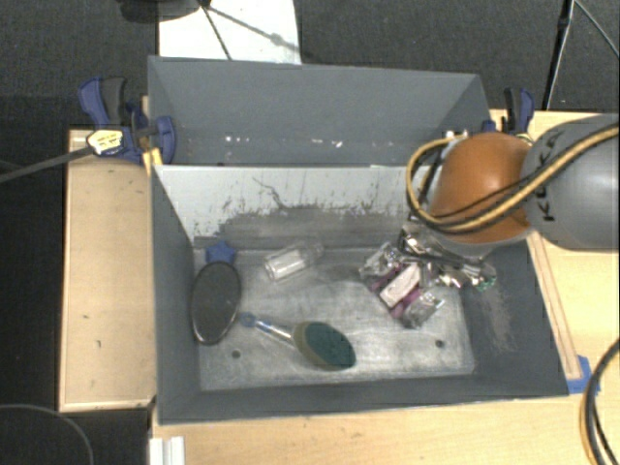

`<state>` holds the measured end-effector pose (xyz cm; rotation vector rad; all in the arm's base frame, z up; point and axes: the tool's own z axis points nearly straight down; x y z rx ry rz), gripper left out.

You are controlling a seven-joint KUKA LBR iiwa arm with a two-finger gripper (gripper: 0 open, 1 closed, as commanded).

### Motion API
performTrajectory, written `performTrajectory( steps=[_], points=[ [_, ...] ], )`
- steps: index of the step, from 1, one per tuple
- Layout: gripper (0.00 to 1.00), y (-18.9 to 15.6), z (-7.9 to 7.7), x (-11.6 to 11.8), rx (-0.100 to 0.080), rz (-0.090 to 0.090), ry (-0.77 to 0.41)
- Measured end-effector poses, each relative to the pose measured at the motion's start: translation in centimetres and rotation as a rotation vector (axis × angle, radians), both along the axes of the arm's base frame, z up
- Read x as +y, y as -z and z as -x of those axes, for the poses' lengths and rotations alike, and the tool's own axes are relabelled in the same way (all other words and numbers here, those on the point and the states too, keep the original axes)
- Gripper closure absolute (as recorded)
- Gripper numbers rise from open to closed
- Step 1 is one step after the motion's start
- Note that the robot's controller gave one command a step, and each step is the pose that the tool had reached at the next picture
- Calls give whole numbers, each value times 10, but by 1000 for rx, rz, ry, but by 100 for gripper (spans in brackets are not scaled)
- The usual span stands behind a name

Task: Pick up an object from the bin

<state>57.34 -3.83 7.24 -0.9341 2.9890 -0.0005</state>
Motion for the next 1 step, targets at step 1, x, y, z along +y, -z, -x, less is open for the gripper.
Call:
performTrajectory(
  steps=[1],
  points=[
    [100, -3, -2, 1, -6, -1, -1]
  ],
)
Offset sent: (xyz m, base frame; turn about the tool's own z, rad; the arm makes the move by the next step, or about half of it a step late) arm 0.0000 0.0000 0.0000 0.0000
